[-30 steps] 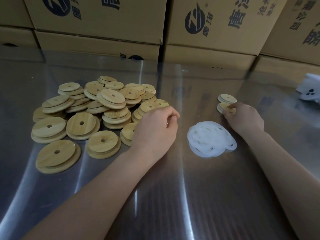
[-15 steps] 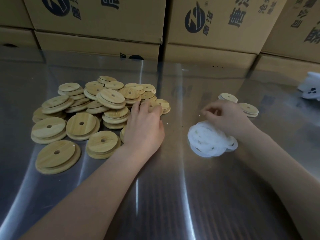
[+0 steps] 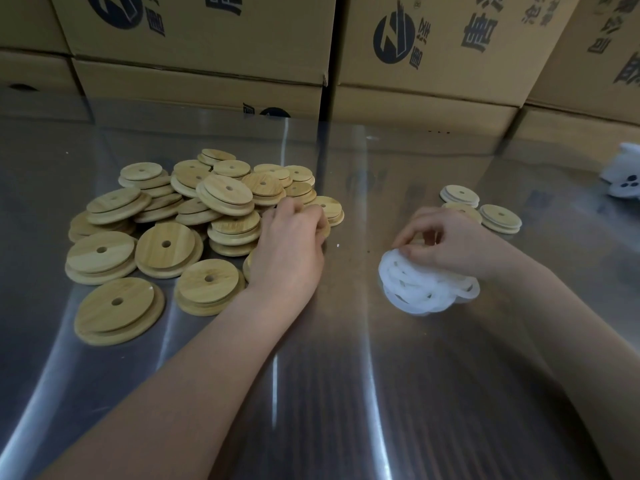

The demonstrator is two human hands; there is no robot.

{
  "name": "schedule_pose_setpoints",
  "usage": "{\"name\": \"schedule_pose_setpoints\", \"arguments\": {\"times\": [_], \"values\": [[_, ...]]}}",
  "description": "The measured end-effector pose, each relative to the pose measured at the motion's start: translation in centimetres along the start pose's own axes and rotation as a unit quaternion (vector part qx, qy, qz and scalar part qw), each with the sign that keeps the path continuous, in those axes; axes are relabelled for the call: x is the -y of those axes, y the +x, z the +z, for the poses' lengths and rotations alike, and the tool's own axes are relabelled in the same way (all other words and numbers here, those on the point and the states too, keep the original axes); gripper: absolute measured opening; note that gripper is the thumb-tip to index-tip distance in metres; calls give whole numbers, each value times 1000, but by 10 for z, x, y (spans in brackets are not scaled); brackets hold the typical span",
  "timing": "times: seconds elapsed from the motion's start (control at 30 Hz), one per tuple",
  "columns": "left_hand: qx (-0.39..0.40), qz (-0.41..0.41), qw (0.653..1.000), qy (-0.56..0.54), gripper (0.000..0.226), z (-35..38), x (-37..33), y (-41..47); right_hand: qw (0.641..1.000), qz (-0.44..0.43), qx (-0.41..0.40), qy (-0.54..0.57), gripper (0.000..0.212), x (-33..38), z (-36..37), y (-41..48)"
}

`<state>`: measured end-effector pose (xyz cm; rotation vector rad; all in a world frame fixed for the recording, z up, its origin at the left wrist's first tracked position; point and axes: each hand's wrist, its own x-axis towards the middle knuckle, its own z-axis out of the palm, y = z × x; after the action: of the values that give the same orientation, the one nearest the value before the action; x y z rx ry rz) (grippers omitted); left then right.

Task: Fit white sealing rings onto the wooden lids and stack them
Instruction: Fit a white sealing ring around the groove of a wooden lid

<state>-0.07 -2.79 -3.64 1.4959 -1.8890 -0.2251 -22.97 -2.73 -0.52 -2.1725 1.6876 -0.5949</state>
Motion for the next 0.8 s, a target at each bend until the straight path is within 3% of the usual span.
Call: {"name": "schedule_pose_setpoints", "arguments": {"times": [0.13, 0.3, 0.43, 0.57, 0.8], "values": [[-9, -7, 1000, 2, 15, 0, 1, 1, 1000, -17, -11, 5, 13, 2, -1, 0], [6, -44, 998, 39, 44, 1, -1, 3, 999, -10, -29, 34, 12, 6, -2, -1], [18, -53, 996, 73, 44, 0, -4, 1, 995, 10, -37, 95, 9, 6, -4, -2], [16, -43, 996, 74, 58, 1, -5, -2, 984, 26, -51, 167, 6, 7, -6, -3], [-45, 0, 999, 0, 56, -2, -5, 1, 966, 30, -75, 246, 4, 6, -9, -3]]}}
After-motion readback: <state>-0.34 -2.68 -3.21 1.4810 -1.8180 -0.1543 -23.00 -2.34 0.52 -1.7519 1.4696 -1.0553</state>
